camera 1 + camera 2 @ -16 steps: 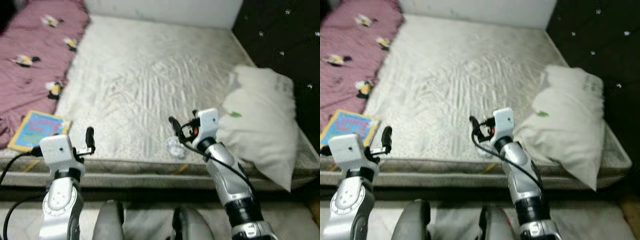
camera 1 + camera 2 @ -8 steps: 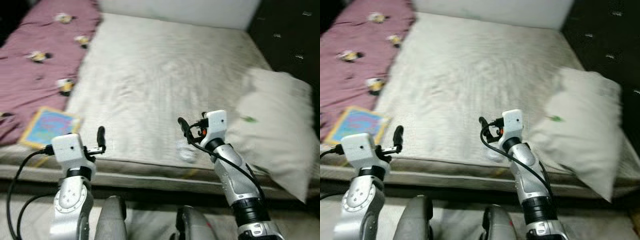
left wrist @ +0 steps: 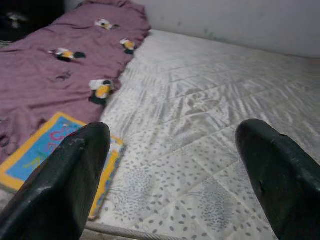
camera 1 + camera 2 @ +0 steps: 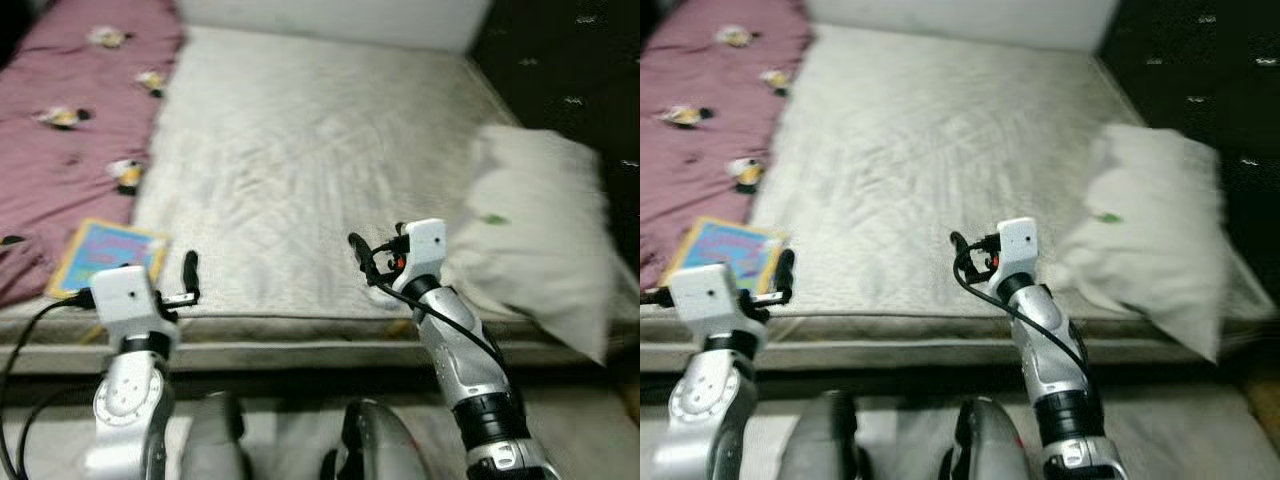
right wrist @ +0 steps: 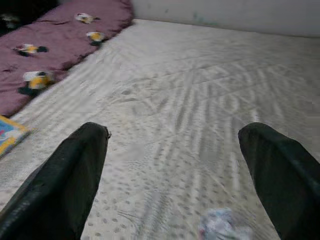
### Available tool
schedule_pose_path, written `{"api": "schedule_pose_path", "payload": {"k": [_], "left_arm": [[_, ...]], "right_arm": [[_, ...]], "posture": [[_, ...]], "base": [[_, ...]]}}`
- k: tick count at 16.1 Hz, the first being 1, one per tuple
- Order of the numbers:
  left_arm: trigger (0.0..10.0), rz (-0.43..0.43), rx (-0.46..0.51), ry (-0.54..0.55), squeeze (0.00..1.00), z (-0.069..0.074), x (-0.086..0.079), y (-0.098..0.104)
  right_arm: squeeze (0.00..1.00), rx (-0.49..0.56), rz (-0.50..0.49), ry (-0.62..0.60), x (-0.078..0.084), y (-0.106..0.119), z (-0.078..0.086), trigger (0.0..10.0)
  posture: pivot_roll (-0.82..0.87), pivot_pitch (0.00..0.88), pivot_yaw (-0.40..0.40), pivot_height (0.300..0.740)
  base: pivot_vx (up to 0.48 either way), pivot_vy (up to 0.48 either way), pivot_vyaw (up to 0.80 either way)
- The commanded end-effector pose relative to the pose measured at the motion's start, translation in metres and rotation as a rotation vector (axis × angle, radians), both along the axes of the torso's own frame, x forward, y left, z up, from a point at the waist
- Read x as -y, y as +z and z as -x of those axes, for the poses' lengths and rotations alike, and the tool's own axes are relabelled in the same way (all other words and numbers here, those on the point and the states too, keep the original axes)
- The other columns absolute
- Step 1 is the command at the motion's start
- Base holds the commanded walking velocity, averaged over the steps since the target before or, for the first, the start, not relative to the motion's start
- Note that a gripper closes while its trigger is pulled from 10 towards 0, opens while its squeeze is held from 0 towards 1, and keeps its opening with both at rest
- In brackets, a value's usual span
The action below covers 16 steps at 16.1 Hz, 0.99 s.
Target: Clean up the room
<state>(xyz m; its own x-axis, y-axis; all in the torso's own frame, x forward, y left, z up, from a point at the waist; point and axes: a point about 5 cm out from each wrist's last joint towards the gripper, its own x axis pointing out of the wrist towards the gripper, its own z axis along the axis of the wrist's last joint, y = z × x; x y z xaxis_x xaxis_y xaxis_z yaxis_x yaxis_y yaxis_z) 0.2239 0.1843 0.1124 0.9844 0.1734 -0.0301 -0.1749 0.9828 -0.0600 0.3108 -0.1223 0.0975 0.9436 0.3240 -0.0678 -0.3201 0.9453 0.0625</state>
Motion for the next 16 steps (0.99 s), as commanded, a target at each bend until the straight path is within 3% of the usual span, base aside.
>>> {"api": "schedule_pose_path", "payload": {"k": [1,16], "left_arm": [[10.0,0.021,0.018,-0.029,0.0,-0.0009,0.0068,0.0029],[10.0,0.018,0.009,-0.036,0.0,0.0022,0.0073,0.0008]], "right_arm": [[0.0,-0.01,0.002,-0.029,0.0088,-0.0013,-0.0008,10.0],[0.0,-0.009,0.005,-0.016,0.0074,-0.0024,0.001,10.0]], "posture": [[0.03,0.06,-0.101,0.646],[0.04,0.051,-0.103,0.646]], "base": [[0.0,0.0,-0.8],[0.278,0.0,0.0]]}}
